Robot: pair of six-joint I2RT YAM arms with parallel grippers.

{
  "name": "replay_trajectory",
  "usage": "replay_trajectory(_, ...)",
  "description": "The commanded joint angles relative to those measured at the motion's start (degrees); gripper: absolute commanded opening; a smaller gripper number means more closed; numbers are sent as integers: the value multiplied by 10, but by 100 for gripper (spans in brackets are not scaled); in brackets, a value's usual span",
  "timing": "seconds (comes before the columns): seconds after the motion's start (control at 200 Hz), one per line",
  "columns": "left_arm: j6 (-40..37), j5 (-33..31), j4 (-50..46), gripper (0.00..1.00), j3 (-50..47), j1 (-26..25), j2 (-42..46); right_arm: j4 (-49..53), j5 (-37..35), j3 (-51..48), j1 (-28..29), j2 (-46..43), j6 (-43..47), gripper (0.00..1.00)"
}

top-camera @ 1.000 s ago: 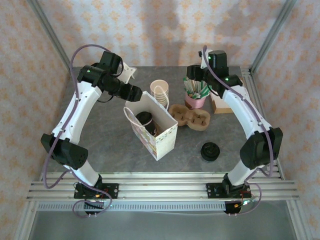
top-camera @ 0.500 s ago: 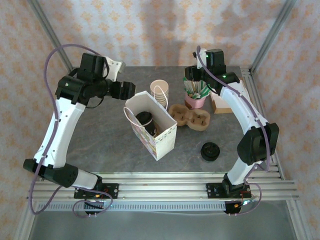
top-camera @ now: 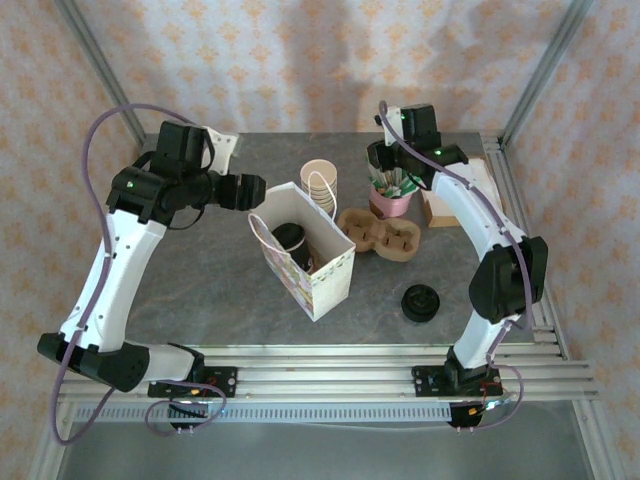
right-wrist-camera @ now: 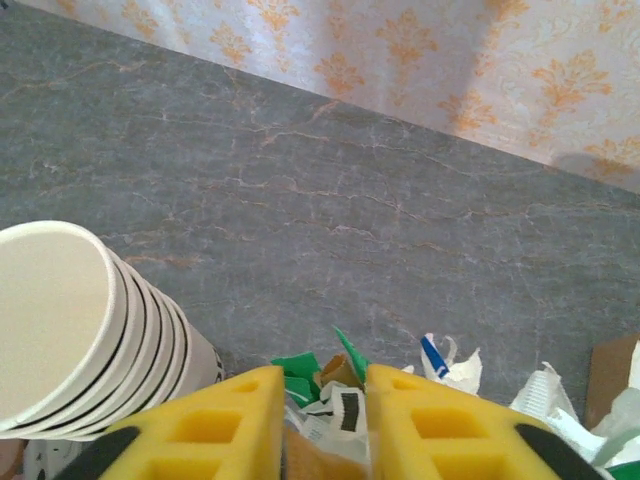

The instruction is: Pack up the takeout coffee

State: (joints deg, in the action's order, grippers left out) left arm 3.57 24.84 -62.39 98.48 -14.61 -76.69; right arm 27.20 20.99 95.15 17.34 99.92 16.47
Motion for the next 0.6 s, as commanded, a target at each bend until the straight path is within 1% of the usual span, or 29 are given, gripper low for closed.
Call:
replay_trajectory(0.0,-33,51,-28,69,2,0,-7,3,-14,14,2,-10,7,19)
replay_trajectory(0.07,-65,48,-56,66,13,-20,-19,3,-21,13,2,-14,8,13)
replay_trajectory(0.11,-87,25,-77,64,25,-38,-28,2,-22,12,2,-17,8,11)
replay_trajectory(0.17,-121,-16,-115,63,49,-73,-48,1,-24,10,2,-22,8,5)
replay_trajectory(0.215,-141,-35,-141,63,71,-89,-64,-2,-26,7,2,-27,6,0)
replay_trajectory(0.29,-156,-45,-162,63,94,-96,-81,-7,-31,3,2,-33,3,0)
replay_trajectory(0.445,-166,-55,-158,63,104,-103,-83,-19,-32,-7,2,-51,-15,0)
replay_trajectory(0.591,-168,-47,-161,63,107,-106,-81,-28,-48,-16,2,-71,-27,0)
